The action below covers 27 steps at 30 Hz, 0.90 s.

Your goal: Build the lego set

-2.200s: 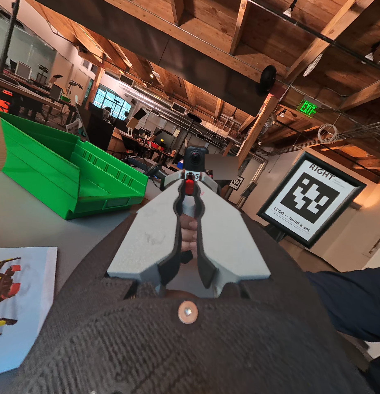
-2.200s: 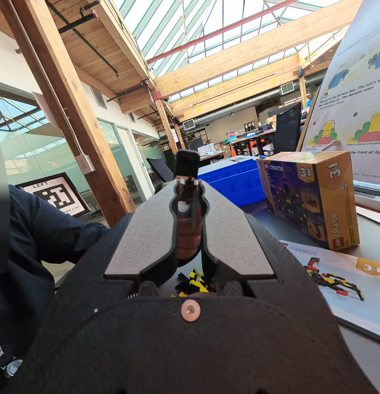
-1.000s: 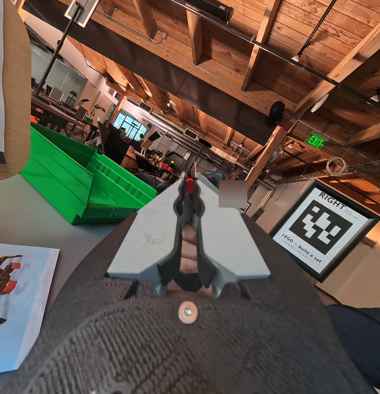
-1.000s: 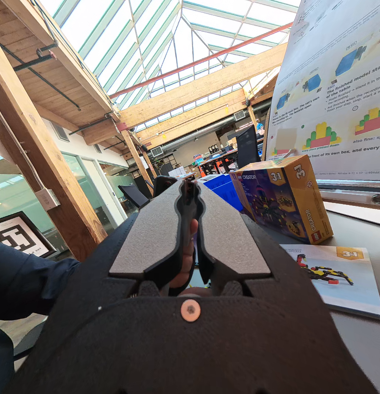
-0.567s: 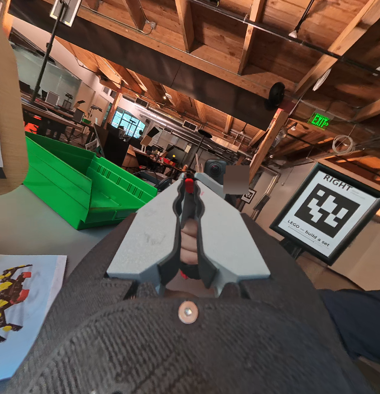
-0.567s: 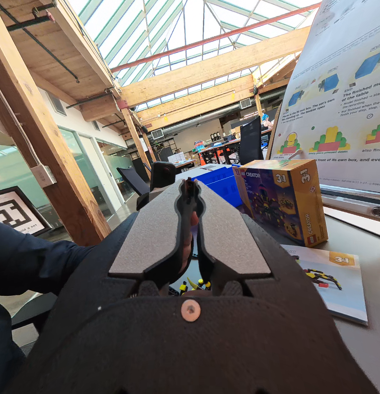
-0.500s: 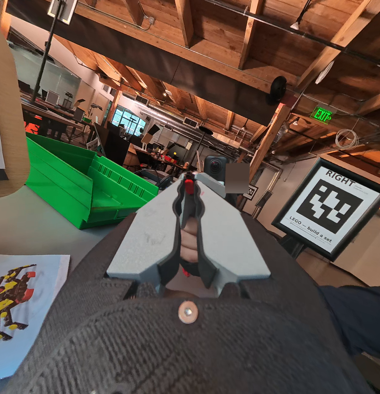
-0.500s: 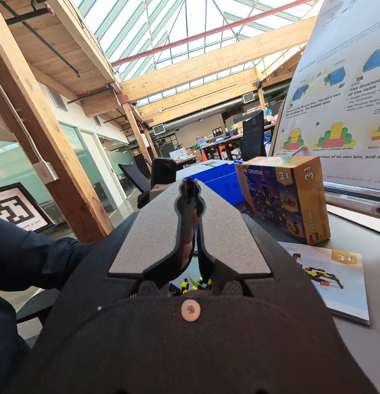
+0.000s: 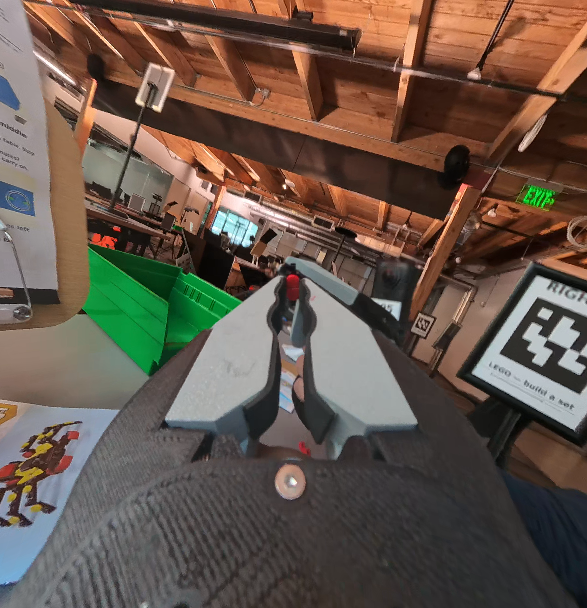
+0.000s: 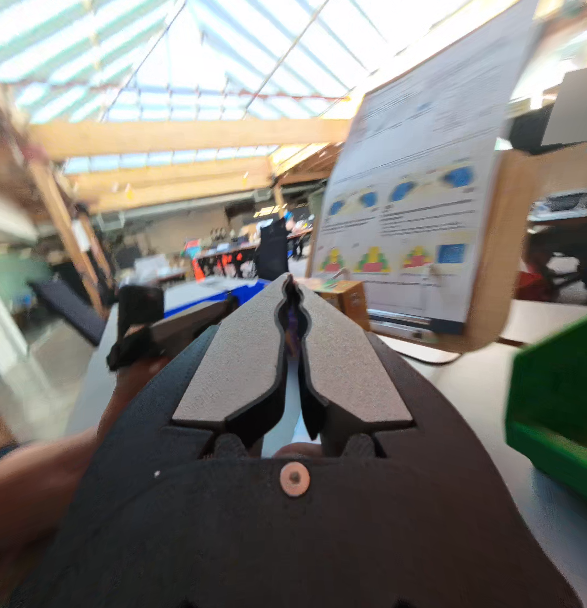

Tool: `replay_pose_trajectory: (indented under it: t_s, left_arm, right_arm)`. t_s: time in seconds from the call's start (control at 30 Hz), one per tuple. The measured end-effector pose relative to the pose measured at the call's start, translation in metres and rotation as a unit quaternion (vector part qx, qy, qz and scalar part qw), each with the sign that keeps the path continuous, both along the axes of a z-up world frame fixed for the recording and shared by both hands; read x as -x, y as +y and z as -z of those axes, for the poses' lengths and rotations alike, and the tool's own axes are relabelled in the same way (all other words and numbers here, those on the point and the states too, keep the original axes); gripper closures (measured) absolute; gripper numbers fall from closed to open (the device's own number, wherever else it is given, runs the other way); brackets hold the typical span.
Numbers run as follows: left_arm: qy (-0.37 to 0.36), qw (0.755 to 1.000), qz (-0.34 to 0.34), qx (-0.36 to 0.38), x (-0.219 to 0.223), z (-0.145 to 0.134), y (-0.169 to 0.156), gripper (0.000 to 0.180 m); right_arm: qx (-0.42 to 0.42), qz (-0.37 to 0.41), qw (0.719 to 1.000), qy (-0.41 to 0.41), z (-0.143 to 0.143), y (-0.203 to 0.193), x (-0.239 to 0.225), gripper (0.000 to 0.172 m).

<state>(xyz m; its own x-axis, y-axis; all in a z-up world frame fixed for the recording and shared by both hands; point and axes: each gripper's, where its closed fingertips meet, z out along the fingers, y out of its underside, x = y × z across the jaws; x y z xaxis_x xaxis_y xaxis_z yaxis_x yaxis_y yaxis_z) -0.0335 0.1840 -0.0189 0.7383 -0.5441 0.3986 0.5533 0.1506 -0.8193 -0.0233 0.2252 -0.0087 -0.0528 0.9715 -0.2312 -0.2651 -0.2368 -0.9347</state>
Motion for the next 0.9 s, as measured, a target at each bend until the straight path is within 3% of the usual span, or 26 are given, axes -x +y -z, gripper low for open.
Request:
replay_pose_trajectory:
  t_s: [0.07, 0.1, 0.13, 0.23, 0.3, 0.5, 0.77, 0.9]
  left_arm:
    - [-0.025, 0.999, -0.007, -0.026, 0.017, -0.012, -0.011, 0.176]
    - [-0.029, 0.999, -0.009, -0.037, 0.024, -0.016, -0.014, 0.176]
    - [-0.035, 0.999, 0.002, -0.039, 0.025, -0.018, -0.014, 0.175]
    - [-0.047, 0.998, 0.041, -0.024, 0.013, -0.011, -0.009, 0.175]
    - [-0.038, 0.998, 0.053, -0.020, 0.002, -0.008, -0.007, 0.175]
    - [-0.038, 0.995, 0.090, -0.014, -0.010, -0.006, -0.008, 0.175]
    - [-0.031, 0.989, 0.143, 0.008, -0.027, 0.001, -0.007, 0.175]
    - [-0.027, 0.987, 0.160, 0.015, -0.029, 0.002, -0.009, 0.175]
  right_arm:
    - [0.083, -0.001, 0.992, 0.093, -0.022, 0.042, -0.040, 0.172]
    - [0.084, -0.054, 0.986, 0.130, -0.032, 0.038, -0.053, 0.172]
    - [0.098, -0.111, 0.981, 0.128, -0.032, 0.032, -0.054, 0.172]
    - [0.101, -0.185, 0.971, 0.111, -0.025, 0.010, -0.041, 0.172]
    - [0.083, -0.229, 0.967, 0.071, -0.018, -0.015, -0.027, 0.152]
    - [0.025, -0.245, 0.969, 0.005, 0.003, -0.048, -0.004, 0.147]
    - [-0.015, -0.242, 0.970, 0.019, 0.000, -0.051, -0.010, 0.156]
    - [-0.038, -0.251, 0.967, -0.013, 0.007, -0.054, -0.011, 0.160]
